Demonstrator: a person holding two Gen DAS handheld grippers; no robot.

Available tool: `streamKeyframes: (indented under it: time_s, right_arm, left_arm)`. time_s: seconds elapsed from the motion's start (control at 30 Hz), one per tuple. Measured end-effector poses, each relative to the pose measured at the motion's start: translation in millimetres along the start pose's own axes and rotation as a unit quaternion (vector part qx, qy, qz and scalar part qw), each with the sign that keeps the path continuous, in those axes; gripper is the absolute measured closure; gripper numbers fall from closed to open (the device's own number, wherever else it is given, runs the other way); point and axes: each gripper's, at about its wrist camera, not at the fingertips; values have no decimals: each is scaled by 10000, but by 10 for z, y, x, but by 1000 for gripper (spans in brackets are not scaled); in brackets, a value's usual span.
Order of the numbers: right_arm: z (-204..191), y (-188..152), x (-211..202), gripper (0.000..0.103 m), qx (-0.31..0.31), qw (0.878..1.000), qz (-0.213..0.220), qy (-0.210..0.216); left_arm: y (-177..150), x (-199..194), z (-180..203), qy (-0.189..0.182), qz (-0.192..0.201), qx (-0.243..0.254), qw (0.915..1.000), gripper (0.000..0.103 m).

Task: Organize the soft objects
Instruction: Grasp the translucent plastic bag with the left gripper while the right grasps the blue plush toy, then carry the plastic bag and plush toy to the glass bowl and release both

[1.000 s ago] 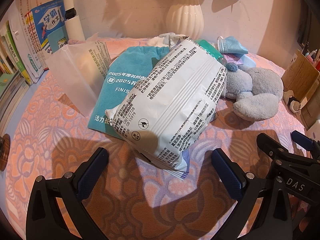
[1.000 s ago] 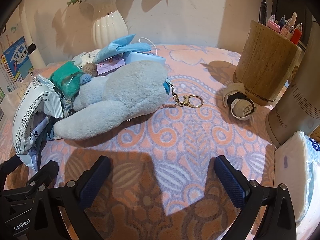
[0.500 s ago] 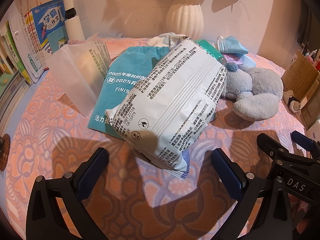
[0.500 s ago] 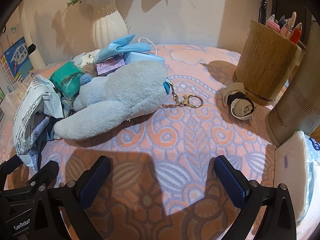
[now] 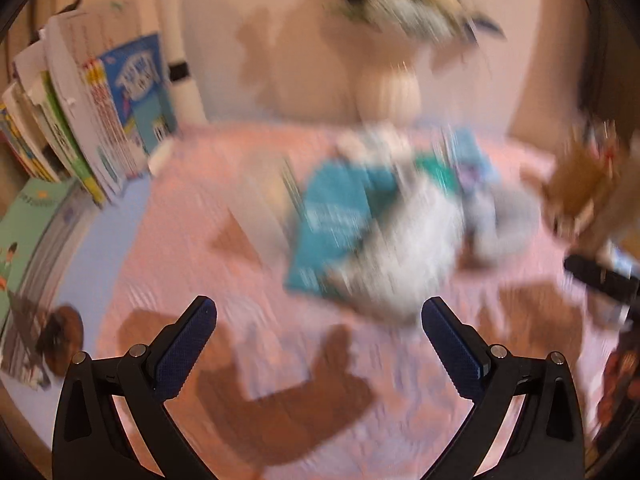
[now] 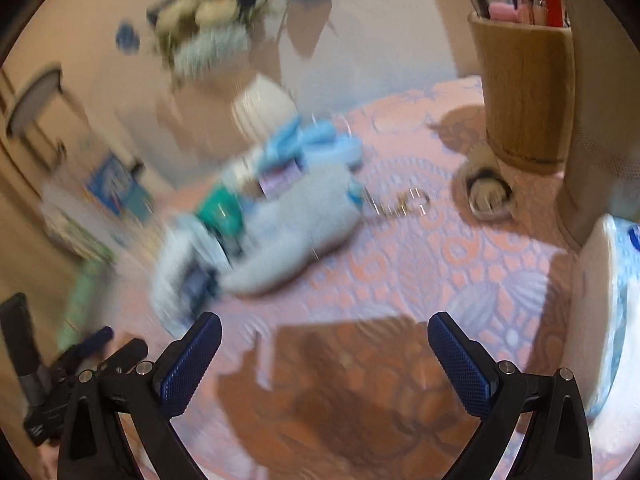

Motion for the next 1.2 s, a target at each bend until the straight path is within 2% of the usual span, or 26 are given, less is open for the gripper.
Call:
streamKeyframes:
  time_s: [0.1,0.2,0.37,0.47,0.5,0.57,0.6,0.63,0.73,0.97,1.1,1.2]
  right_arm:
    - [-208,160,152,0,-595,9976,5,-361]
    - [-318,287,441,0,-1051,9917,-228,-703]
    - [-114,489,713,0,-854,9934,-279,-712]
    - [42,505,816,0,-534,9967,-384,-485]
    - [101,513,862,1,-388,9978,-400,-358]
    - [167,486,876,15,-218,9990,-359,-119]
    - [200,483,878,29,-150,9994,-284,-154]
    - [218,482,850,37,-137,9997,-182,-125]
    - [248,447,743,47,-41,9998,-165,85]
    - [172,298,383,49,-64,9997,212,67]
    - [115,277,118,49,-72,9981,618,-43]
    - [98,271,-77,49,-24,9972,734,122]
  left_arm:
    - [281,166,-166,181,61,-279,9994,1]
    - [500,420,-191,185,7,-378,9991,1]
    - [641,708,-146,178,-50,-408,9990,1]
    - [659,911,-156,176,-224,-549,9981,2]
    - [649,962,-152,145,-266,-584,9978,7]
    - [622,1043,-132,38,-352,-620,9974,32]
    - [599,1085,-120,-16,-412,-634,9971,64]
    - [573,1112,-107,-84,-450,-655,9968,68]
    - [528,1088,-76,-4,-303,-637,9975,70]
    - [523,845,-173,249,21,-788,9966,71]
    - [510,632,-222,428,227,-783,9957,71]
    - [492,482,-237,307,257,-784,9961,71]
Point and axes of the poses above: each gripper's, at about its wrist camera, not at the fingertips, and x roughly the way its jaws point, z to its right, y to its top, and after that the axes turned 14 degrees about y, right-handed
